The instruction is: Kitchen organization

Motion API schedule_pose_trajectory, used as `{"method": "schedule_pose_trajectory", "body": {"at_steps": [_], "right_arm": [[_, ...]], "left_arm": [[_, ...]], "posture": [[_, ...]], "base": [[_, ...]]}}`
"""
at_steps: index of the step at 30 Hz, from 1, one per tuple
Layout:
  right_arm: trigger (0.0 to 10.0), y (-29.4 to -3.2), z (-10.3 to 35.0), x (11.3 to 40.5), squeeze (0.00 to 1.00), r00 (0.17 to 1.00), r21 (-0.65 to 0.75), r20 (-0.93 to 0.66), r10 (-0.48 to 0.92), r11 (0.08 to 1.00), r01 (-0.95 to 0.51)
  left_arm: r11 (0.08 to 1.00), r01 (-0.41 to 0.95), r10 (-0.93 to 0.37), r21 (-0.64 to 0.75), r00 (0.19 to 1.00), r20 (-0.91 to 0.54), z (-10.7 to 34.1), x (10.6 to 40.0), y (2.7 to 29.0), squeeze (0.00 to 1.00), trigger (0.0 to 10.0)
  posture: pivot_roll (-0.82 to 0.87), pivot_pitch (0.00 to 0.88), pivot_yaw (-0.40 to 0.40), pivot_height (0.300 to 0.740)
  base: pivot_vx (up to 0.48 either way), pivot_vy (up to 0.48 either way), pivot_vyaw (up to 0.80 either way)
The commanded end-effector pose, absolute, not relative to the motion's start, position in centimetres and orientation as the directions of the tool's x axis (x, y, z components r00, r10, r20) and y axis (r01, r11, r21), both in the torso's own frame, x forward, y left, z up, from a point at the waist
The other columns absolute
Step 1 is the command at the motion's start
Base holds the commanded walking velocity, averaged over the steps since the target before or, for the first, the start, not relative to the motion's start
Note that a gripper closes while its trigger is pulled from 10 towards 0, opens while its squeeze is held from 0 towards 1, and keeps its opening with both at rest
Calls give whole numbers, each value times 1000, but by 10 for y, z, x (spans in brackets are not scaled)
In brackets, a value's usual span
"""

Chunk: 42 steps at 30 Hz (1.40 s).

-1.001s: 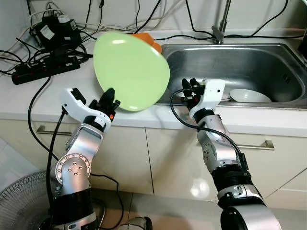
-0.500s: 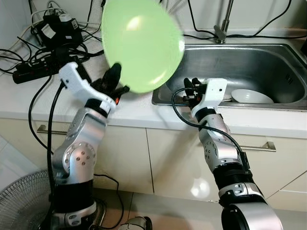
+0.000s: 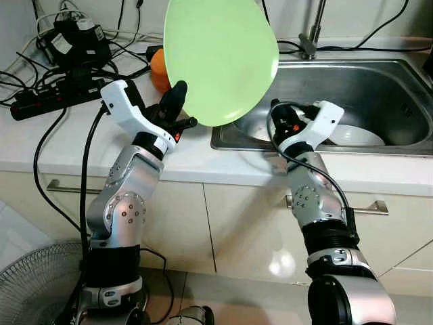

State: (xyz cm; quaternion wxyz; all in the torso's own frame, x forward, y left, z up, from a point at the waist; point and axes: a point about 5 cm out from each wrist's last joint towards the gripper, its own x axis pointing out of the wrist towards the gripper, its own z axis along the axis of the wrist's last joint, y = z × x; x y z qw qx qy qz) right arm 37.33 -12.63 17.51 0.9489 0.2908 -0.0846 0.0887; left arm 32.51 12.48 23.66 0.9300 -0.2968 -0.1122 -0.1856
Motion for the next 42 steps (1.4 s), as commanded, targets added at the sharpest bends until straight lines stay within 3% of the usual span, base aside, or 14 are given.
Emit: {"method": "schedule_pose_trajectory", "body": {"at_steps": [1,14,15,16,17,29,42], "right_arm": [[10000,-127,184,375,1000,963,580,240,126,777,-246],[10000,-120,193,368,1000,926,718,331,184,588,-373],[10000,-119,195,368,675,919,719,345,192,576,-390],[10000,-118,196,367,675,915,719,353,196,569,-399],[10000,-117,197,367,0,911,714,360,202,569,-408],[10000,-108,193,362,0,898,677,346,272,591,-440],[10000,-110,193,360,0,900,697,353,257,569,-436]], "left_arm": [[754,441,-267,-486,883,386,250,325,128,0,10000],[733,420,-242,-536,896,371,242,323,136,0,10000],[731,423,-246,-536,895,371,242,323,134,0,10000],[729,425,-249,-537,895,371,242,323,134,0,10000],[726,429,-254,-537,893,370,242,322,133,0,10000],[608,513,-341,-606,858,385,239,317,120,0,10000],[554,514,-354,-655,858,373,235,318,121,0,10000]], "posture": [[156,18,103,740],[146,0,112,740],[145,0,112,740],[145,0,113,740],[144,0,113,740],[148,0,114,740],[148,4,120,740]], "base": [[0,0,0],[0,0,0],[0,0,0],[0,0,0],[0,0,0],[0,0,0],[0,0,0]]}}
